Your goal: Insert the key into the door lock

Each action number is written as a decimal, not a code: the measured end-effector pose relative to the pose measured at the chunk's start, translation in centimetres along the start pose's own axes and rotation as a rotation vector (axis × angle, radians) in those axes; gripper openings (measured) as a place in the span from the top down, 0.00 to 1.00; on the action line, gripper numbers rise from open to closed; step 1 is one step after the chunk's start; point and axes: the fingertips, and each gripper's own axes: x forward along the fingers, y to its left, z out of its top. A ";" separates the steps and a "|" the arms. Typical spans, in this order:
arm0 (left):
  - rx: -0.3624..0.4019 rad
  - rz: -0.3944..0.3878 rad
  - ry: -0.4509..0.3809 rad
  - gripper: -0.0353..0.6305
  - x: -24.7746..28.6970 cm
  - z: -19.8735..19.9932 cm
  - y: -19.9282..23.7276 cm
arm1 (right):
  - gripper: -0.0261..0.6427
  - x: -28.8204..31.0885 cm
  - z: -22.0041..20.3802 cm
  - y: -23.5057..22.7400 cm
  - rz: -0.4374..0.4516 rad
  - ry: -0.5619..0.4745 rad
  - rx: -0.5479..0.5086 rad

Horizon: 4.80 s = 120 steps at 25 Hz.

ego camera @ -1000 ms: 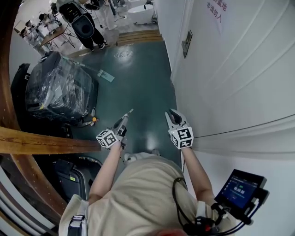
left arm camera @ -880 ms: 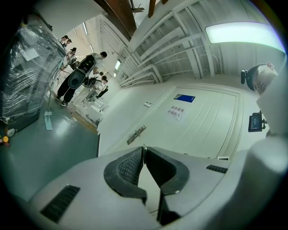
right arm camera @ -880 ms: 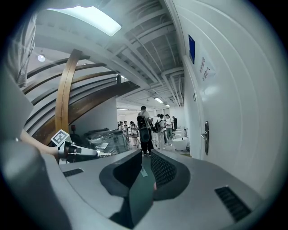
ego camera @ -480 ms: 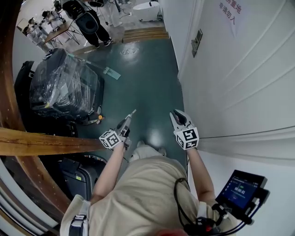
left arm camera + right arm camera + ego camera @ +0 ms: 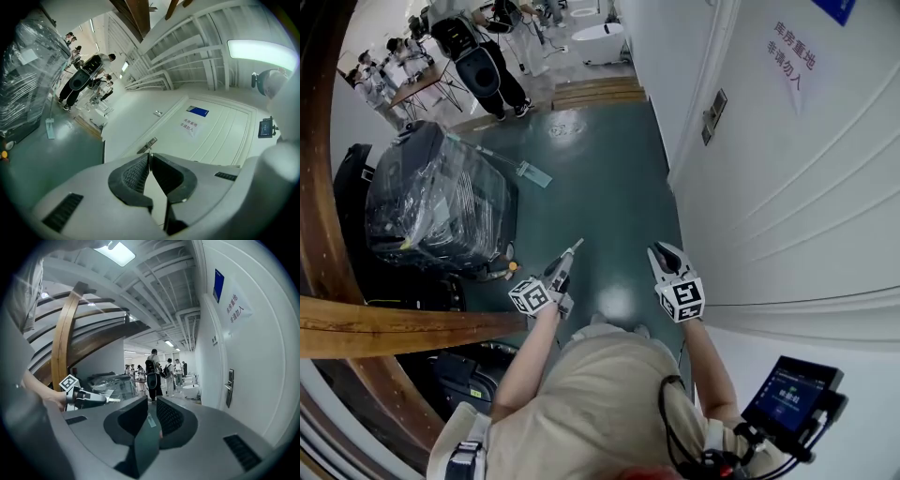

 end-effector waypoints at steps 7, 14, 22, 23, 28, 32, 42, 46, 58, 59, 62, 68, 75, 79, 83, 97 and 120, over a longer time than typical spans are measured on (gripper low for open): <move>0.007 -0.028 0.005 0.90 0.5 3.0 2.7 | 0.87 3.4 1.2 0.9 -0.048 0.000 0.000; 0.014 -0.039 0.016 0.89 3.4 4.3 4.4 | 0.87 6.6 1.1 -1.6 -0.096 -0.020 0.014; 0.001 -0.017 -0.024 0.90 3.9 5.8 5.7 | 0.87 8.6 2.4 -2.4 -0.082 -0.018 -0.015; 0.000 -0.015 -0.026 0.90 4.8 5.8 5.1 | 0.87 8.6 2.7 -3.6 -0.080 -0.017 -0.015; 0.005 0.001 -0.049 0.89 10.2 5.9 3.8 | 0.87 8.8 4.3 -10.1 -0.063 -0.030 -0.022; 0.009 0.016 -0.059 0.90 10.1 5.3 3.7 | 0.87 8.5 3.4 -10.6 -0.055 -0.009 -0.035; -0.021 0.043 -0.094 0.90 12.5 3.8 3.3 | 0.87 8.5 3.7 -14.2 -0.025 -0.077 0.004; -0.021 0.047 -0.079 0.90 12.8 4.8 3.2 | 0.87 8.5 4.0 -14.3 -0.046 -0.065 0.002; 0.000 -0.021 -0.046 0.89 18.3 10.7 6.4 | 0.87 14.3 7.0 -15.7 -0.076 -0.092 0.024; -0.001 -0.031 -0.048 0.90 18.7 11.3 6.7 | 0.87 14.9 7.3 -15.8 -0.080 -0.094 0.029; 0.004 -0.041 -0.040 0.90 19.6 12.9 7.8 | 0.87 16.8 7.9 -16.1 -0.091 -0.104 0.055; -0.002 -0.068 -0.036 0.90 21.6 15.1 10.2 | 0.87 20.3 8.1 -16.4 -0.104 -0.103 0.076; 0.006 -0.099 -0.011 0.89 23.0 17.2 12.3 | 0.87 23.7 8.1 -16.4 -0.132 -0.106 0.088; 0.009 -0.111 0.004 0.90 23.7 17.8 13.5 | 0.87 25.0 7.8 -16.6 -0.151 -0.106 0.084; 0.007 -0.119 0.012 0.90 24.2 18.2 14.6 | 0.87 25.7 7.5 -16.8 -0.166 -0.102 0.091; -0.025 -0.085 -0.002 0.90 29.0 19.2 14.3 | 0.87 27.6 9.6 -21.8 -0.138 -0.061 0.040; -0.034 0.003 -0.030 0.89 33.9 15.7 11.7 | 0.87 26.8 7.6 -28.0 -0.020 0.002 0.071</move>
